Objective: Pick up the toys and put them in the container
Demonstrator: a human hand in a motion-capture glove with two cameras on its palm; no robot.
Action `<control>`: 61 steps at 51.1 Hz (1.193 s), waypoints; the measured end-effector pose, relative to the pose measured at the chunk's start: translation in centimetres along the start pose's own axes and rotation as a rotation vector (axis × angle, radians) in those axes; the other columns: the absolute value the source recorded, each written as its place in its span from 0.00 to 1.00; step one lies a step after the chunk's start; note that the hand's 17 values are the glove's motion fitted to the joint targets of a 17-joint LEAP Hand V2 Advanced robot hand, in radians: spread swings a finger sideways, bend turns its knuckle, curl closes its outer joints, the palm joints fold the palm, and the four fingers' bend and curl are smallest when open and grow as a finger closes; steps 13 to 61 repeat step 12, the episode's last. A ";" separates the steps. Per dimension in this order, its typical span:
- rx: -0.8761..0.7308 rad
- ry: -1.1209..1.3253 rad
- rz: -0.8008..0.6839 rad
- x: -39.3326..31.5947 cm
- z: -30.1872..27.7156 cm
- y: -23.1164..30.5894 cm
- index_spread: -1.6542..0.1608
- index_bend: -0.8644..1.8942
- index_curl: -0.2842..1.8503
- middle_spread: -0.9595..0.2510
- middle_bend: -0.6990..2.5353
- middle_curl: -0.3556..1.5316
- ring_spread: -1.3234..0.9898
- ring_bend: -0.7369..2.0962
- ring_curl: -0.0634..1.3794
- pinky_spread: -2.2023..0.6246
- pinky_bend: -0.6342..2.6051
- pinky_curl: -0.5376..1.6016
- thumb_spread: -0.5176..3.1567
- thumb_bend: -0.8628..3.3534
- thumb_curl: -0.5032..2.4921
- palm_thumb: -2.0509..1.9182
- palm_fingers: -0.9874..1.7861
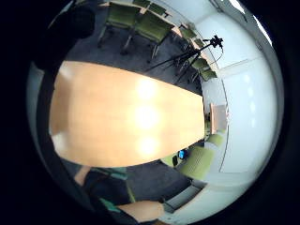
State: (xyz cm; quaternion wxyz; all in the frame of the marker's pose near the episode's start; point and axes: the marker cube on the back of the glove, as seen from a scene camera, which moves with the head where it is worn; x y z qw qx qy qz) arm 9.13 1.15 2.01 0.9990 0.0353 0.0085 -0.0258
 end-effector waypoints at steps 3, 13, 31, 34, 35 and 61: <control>-0.004 0.003 0.010 0.8 0.7 0.5 0.71 0.39 0.36 0.70 0.34 0.46 0.45 0.47 0.25 0.74 0.44 0.39 0.40 0.17 0.21 0.47 0.37; -0.010 -0.015 0.019 2.5 1.4 1.0 0.71 0.39 0.36 0.70 0.34 0.45 0.45 0.45 0.24 0.74 0.41 0.38 0.41 0.18 0.20 0.47 0.38; -0.010 -0.015 0.019 2.5 1.4 1.0 0.71 0.39 0.36 0.70 0.34 0.45 0.45 0.45 0.24 0.74 0.41 0.38 0.41 0.18 0.20 0.47 0.38; -0.010 -0.015 0.019 2.5 1.4 1.0 0.71 0.39 0.36 0.70 0.34 0.45 0.45 0.45 0.24 0.74 0.41 0.38 0.41 0.18 0.20 0.47 0.38; -0.010 -0.015 0.019 2.5 1.4 1.0 0.71 0.39 0.36 0.70 0.34 0.45 0.45 0.45 0.24 0.74 0.41 0.38 0.41 0.18 0.20 0.47 0.38; -0.010 -0.015 0.019 2.5 1.4 1.0 0.71 0.39 0.36 0.70 0.34 0.45 0.45 0.45 0.24 0.74 0.41 0.38 0.41 0.18 0.20 0.47 0.38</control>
